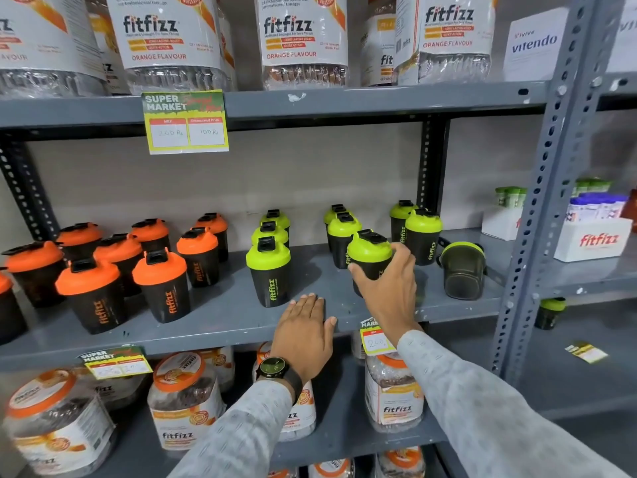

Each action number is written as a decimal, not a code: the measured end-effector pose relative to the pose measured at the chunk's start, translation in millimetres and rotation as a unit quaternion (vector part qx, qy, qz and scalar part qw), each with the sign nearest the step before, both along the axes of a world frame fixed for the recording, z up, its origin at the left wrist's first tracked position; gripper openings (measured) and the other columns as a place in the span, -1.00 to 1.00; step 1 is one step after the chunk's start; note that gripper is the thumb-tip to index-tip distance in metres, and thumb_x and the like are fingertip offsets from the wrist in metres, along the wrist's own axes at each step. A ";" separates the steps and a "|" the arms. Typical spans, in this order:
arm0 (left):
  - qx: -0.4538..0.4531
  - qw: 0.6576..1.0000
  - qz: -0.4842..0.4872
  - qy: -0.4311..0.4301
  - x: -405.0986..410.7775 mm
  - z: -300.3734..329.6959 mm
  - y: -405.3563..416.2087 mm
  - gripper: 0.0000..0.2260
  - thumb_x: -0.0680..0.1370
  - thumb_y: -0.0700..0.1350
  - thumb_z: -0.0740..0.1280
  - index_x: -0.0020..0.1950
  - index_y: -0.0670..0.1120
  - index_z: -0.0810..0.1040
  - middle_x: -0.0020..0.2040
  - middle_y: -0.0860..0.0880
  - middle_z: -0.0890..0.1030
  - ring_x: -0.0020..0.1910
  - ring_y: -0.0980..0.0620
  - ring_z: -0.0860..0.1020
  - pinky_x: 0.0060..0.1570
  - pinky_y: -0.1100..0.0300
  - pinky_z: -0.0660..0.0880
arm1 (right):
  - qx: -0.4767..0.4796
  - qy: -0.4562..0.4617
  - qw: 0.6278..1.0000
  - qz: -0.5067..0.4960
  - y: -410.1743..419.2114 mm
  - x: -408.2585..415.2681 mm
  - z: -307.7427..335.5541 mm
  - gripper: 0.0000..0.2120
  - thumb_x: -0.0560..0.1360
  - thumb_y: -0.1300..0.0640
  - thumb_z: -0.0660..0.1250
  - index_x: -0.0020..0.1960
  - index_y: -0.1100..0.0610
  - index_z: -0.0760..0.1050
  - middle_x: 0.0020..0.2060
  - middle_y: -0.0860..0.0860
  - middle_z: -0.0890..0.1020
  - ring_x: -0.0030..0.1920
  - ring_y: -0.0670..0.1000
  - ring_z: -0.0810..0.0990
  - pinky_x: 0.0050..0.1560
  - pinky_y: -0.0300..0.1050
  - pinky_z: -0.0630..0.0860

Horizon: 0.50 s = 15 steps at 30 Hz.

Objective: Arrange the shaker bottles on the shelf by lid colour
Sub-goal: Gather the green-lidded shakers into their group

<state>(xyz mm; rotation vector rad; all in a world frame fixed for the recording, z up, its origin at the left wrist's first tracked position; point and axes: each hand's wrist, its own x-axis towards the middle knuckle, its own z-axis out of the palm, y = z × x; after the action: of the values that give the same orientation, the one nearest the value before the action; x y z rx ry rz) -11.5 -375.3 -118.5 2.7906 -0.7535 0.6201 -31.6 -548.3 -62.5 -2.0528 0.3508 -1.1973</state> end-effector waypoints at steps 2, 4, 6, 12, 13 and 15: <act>-0.006 1.000 0.002 -0.004 -0.4 -0.9 -0.4 -0.43 0.67 0.17 -0.06 0.56 -0.11 0.32 0.55 -0.12 0.38 0.55 -0.07 0.30 0.58 0.00 0.10 | -0.020 -0.030 0.999 -0.011 -13.4 -7.8 7.5 -0.32 0.47 -0.18 0.50 0.40 0.15 0.34 0.24 0.12 0.51 0.20 0.13 0.55 0.12 0.04 0.52; -0.012 1.000 0.007 -0.010 -0.8 -2.1 -1.6 -0.44 0.67 0.16 -0.03 0.54 -0.12 0.37 0.53 -0.13 0.42 0.53 -0.08 0.34 0.57 0.00 0.13 | -0.062 -0.040 0.996 -0.046 -39.6 -15.2 21.3 -0.44 0.53 -0.12 0.45 0.36 0.20 0.41 0.20 0.15 0.52 0.17 0.13 0.52 0.09 -0.04 0.45; -0.015 1.000 0.014 -0.015 -1.5 -3.0 -3.4 -0.45 0.66 0.15 0.00 0.52 -0.12 0.40 0.51 -0.13 0.45 0.51 -0.09 0.37 0.57 0.00 0.15 | -0.096 0.007 0.990 -0.101 -74.1 -18.8 39.0 -0.52 0.55 -0.06 0.41 0.32 0.22 0.44 0.19 0.21 0.51 0.17 0.22 0.50 0.06 0.00 0.42; -0.019 0.999 0.023 -0.018 -2.8 -2.7 -6.8 -0.45 0.66 0.15 0.00 0.52 -0.13 0.41 0.50 -0.13 0.46 0.50 -0.09 0.38 0.56 0.00 0.15 | 0.017 0.298 0.944 -0.144 -164.9 -13.6 66.5 -0.32 0.49 -0.06 0.41 0.46 0.26 0.29 0.36 0.33 0.43 0.36 0.38 0.44 0.26 0.27 0.51; -0.019 0.999 0.023 -0.016 -3.0 -2.5 -6.7 -0.45 0.66 0.15 0.00 0.52 -0.13 0.41 0.50 -0.13 0.45 0.51 -0.09 0.38 0.56 0.00 0.15 | 0.054 0.324 0.936 -0.128 -171.6 -12.3 65.7 -0.26 0.47 -0.10 0.42 0.47 0.26 0.27 0.37 0.33 0.45 0.34 0.37 0.48 0.26 0.24 0.53; -0.022 0.999 0.021 -0.013 -3.0 -1.4 -6.6 -0.44 0.66 0.15 -0.01 0.52 -0.13 0.41 0.50 -0.14 0.46 0.50 -0.10 0.38 0.57 0.00 0.15 | 0.118 0.357 0.922 -0.090 -178.5 -7.8 59.9 -0.16 0.38 -0.21 0.45 0.46 0.25 0.28 0.33 0.28 0.53 0.26 0.36 0.58 0.17 0.22 0.62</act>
<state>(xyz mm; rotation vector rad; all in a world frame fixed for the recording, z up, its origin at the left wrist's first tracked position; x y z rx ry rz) -14.5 -381.9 -119.9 2.7703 -0.6803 0.6739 -39.3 -726.8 -2.6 -2.2057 0.9934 -0.4199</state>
